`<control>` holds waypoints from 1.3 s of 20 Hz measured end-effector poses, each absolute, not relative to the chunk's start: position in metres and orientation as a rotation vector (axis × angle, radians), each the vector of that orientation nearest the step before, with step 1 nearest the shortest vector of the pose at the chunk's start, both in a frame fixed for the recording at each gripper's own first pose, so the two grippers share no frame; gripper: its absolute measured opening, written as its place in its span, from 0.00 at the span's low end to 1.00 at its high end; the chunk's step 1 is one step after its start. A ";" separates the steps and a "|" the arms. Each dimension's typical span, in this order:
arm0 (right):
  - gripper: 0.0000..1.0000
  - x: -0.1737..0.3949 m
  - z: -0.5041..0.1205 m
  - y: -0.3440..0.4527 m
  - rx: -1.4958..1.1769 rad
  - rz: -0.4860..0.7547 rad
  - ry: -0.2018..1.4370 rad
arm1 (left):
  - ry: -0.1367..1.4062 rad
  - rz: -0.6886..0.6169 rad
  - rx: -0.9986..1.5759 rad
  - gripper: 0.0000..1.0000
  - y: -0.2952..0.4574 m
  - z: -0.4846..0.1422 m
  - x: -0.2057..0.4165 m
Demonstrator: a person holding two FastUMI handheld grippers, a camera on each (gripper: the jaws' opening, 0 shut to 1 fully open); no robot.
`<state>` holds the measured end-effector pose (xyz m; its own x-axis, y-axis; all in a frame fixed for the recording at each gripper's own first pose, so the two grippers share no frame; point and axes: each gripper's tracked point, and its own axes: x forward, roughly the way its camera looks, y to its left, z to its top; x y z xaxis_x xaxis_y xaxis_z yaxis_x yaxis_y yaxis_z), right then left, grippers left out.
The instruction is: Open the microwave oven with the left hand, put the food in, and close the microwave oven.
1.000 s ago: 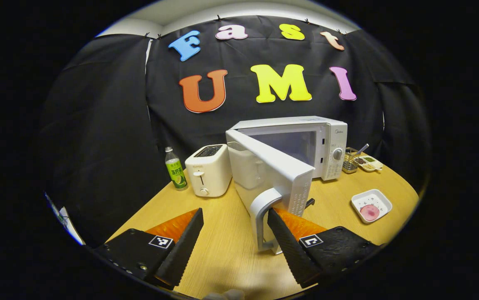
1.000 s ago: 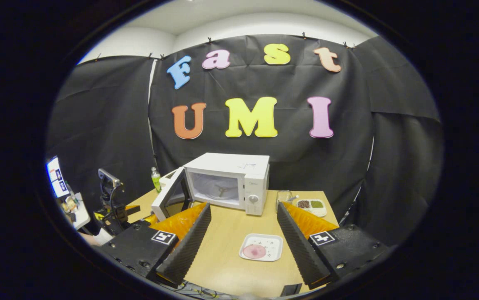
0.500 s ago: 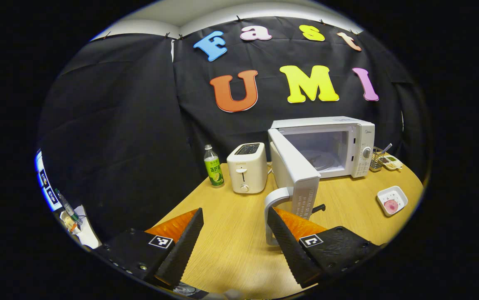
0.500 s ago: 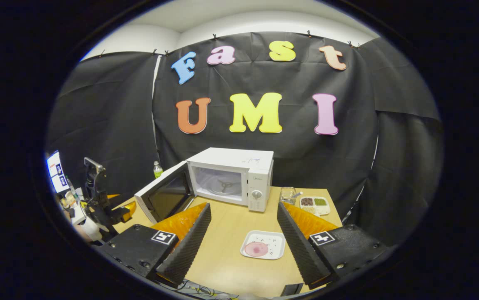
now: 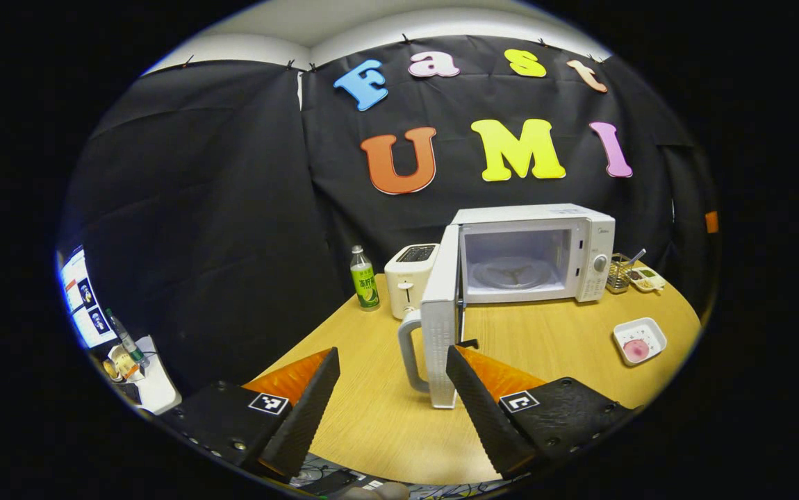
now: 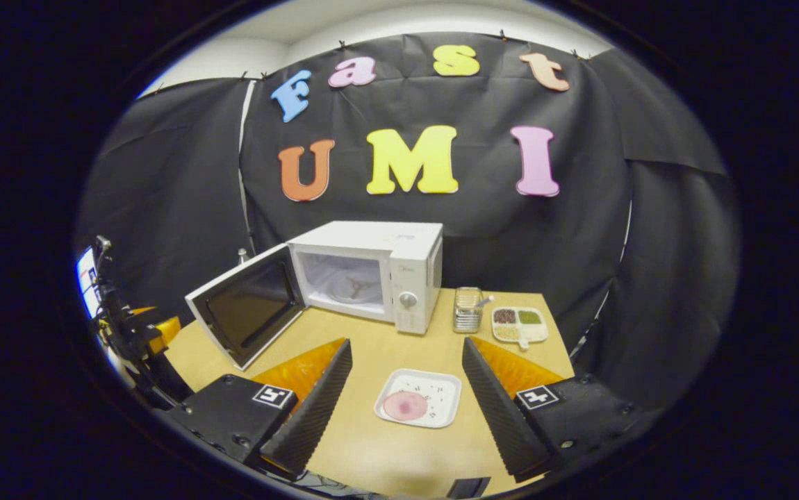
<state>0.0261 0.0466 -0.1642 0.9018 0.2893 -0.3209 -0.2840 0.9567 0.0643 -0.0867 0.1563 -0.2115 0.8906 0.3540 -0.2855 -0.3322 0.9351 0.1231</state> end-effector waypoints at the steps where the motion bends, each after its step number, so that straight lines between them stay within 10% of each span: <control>1: 1.00 0.033 -0.176 0.037 0.017 0.295 0.354 | 0.299 0.344 0.052 0.94 0.142 -0.206 -0.088; 11: 0.93 0.087 -0.324 -0.004 0.147 0.289 0.662 | 0.209 0.208 -0.034 0.94 0.011 -0.134 -0.085; 20: 0.55 0.116 -0.413 0.014 0.291 0.274 0.898 | 0.177 0.146 0.023 0.94 -0.020 -0.101 -0.068; 24: 0.58 0.115 -0.420 0.020 0.309 0.253 0.945 | 0.209 0.142 0.021 0.94 -0.007 -0.109 -0.065; 26: 0.24 0.114 -0.424 0.018 0.291 0.231 0.960 | 0.220 0.147 0.021 0.94 0.003 -0.114 -0.060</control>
